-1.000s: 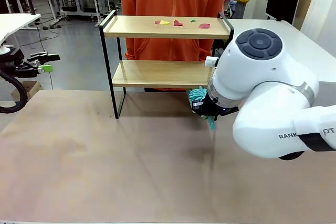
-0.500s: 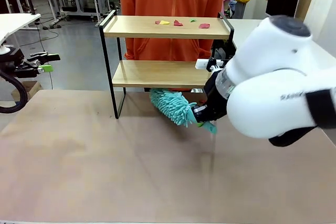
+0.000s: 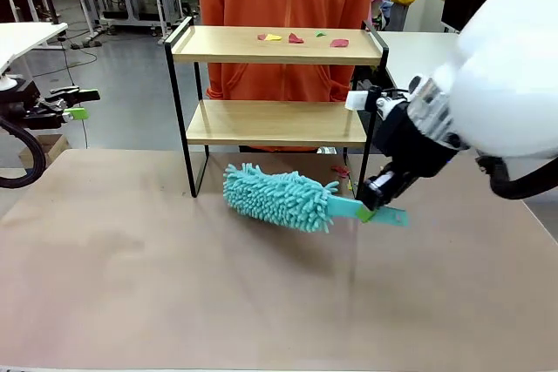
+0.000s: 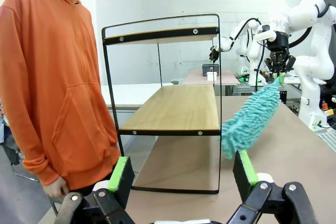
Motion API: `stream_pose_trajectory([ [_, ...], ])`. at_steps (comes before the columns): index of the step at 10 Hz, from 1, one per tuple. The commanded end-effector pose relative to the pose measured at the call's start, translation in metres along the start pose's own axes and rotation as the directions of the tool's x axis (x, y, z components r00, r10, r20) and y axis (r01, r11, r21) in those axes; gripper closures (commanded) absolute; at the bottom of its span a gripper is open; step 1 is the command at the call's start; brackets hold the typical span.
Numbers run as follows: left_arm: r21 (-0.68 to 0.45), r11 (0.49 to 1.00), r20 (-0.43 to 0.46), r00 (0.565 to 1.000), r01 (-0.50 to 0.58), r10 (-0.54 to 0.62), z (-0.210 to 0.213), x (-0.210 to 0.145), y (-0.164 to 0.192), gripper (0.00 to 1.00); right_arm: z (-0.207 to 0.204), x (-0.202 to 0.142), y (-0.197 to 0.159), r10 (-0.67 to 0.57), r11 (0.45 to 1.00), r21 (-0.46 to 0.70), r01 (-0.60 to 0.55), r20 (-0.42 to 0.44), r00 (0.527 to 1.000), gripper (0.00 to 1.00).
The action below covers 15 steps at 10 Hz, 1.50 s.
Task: Clean the shelf.
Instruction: Clean the specific section of the Shelf indicated by the human with the Duster.
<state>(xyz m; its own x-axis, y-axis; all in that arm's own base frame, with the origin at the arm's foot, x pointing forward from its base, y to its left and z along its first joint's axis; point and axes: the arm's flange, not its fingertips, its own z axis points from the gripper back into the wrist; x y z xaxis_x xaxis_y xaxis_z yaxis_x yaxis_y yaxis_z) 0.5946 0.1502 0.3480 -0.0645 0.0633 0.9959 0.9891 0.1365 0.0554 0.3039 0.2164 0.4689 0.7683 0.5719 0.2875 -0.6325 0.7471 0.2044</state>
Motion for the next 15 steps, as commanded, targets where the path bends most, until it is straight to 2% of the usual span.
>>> stream_pose_trajectory([
  [1,-0.003,1.000,-0.001,1.000,0.002,-0.002,-0.001,0.004,-0.002,0.00,0.013,-0.058,-0.014,0.090,0.994,0.069,-0.089,-0.008,0.996,0.87],
  [3,-0.003,1.000,-0.001,1.000,0.002,-0.002,-0.001,0.004,-0.002,0.00,0.026,-0.098,-0.020,0.104,0.991,0.089,-0.100,-0.039,0.994,0.87],
  [6,-0.003,1.000,-0.001,1.000,0.002,-0.002,-0.001,0.004,-0.002,0.00,0.040,-0.153,-0.012,0.090,0.993,0.079,-0.087,-0.035,0.995,0.87],
  [8,-0.003,1.000,-0.001,1.000,0.002,-0.002,-0.001,0.004,-0.002,0.00,0.042,-0.176,-0.013,0.080,0.994,0.079,-0.076,-0.049,0.996,0.87],
  [10,-0.003,1.000,-0.001,1.000,0.002,-0.002,-0.001,0.004,-0.002,0.00,0.029,-0.176,-0.019,0.101,0.991,0.097,-0.091,-0.108,0.989,0.87],
  [12,-0.003,1.000,-0.001,1.000,0.002,-0.002,-0.001,0.004,-0.002,0.00,0.012,-0.167,-0.029,0.073,0.994,0.090,-0.057,-0.191,0.979,0.87],
  [13,-0.003,1.000,-0.001,1.000,0.002,-0.002,-0.001,0.004,-0.002,0.00,0.008,-0.161,-0.032,0.037,0.996,0.088,-0.022,-0.175,0.984,0.87],
  [14,-0.003,1.000,-0.001,1.000,0.002,-0.002,-0.001,0.004,-0.002,0.00,0.098,-0.103,-0.018,0.056,0.994,0.098,-0.039,-0.170,0.984,0.87],
  [15,-0.003,1.000,-0.001,1.000,0.002,-0.002,-0.001,0.004,-0.002,0.00,0.098,-0.103,-0.018,0.056,0.994,0.098,-0.039,-0.170,0.984,0.87],
])
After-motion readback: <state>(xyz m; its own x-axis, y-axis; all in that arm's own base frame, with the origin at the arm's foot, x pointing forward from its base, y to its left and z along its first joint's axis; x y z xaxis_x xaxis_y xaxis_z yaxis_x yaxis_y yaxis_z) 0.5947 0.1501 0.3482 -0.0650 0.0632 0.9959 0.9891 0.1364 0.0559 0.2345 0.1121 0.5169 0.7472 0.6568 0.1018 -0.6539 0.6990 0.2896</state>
